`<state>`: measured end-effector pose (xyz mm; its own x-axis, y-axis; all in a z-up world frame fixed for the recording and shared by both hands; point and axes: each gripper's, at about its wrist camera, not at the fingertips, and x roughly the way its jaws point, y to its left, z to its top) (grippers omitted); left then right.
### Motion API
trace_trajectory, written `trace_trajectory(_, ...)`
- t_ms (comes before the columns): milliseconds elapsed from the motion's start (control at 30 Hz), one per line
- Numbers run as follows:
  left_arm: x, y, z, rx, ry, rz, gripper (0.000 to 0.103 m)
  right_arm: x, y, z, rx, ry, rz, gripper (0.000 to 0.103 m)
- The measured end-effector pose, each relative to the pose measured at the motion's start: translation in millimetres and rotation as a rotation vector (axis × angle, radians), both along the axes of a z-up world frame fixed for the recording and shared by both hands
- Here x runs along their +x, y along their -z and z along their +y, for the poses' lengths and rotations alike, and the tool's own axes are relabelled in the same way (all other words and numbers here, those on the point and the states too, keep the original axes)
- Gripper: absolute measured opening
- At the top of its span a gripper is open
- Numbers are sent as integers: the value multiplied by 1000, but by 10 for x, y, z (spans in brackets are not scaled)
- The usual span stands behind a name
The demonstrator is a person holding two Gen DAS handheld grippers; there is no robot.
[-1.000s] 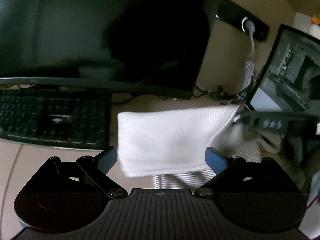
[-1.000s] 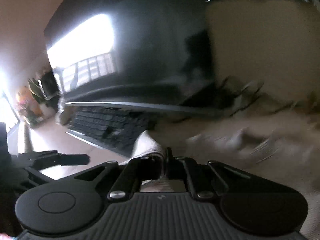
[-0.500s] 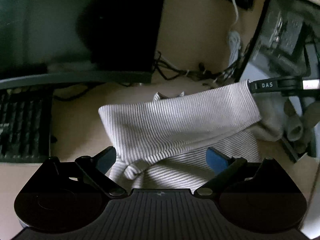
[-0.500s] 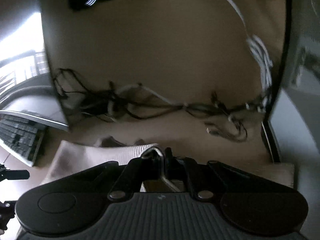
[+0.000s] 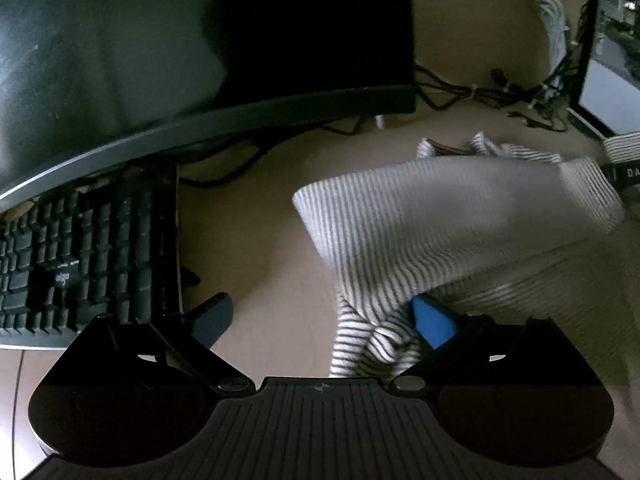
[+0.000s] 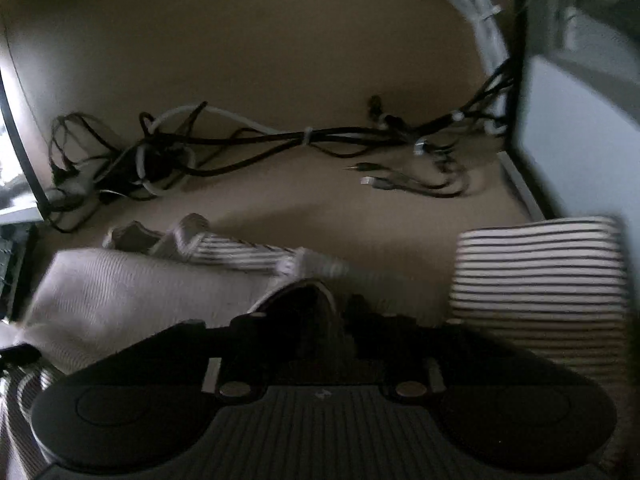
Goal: Fold clothes
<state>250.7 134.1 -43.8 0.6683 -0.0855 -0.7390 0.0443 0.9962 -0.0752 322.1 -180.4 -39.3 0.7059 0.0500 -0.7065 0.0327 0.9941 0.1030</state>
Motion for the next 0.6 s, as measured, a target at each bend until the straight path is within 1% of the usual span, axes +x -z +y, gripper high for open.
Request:
trace_trajectory(133, -67, -63, 90, -109, -14, 25, 100, -500, -340, 9, -203, -9, -119, 49)
trace_trajectory(200, -101, -95, 135, -164, -20, 38, 100, -668, -446, 15, -352, 0, -156, 49)
trace_trajectory(267, -124, -103, 101, -208, -10, 45, 101, -712, -488, -33, -445, 17, -160, 49)
trace_trajectory(300, -137, -91, 43, -214, 11, 46, 102, -689, -494, -67, -472, 26, -155, 46)
trace_trajectory(333, -149, -79, -15, -219, 33, 48, 102, -634, -490, -100, -487, 29, -145, 39)
trace_trajectory(400, -181, -57, -117, -224, 70, 54, 103, -510, -469, -121, -512, 25, -135, 37)
trace_trajectory(467, -219, -35, -209, -227, 105, 62, 103, -364, -445, -85, -549, -13, -128, 37)
trace_trajectory(500, -238, -26, -252, -230, 122, 66, 103, -285, -429, -48, -565, -54, -116, 38)
trace_trajectory(533, -255, -18, -281, -237, 136, 70, 103, -188, -412, 10, -598, -104, -92, 43)
trace_trajectory(600, -291, -3, -331, -245, 161, 69, 103, -15, -393, 124, -652, -175, -45, 48)
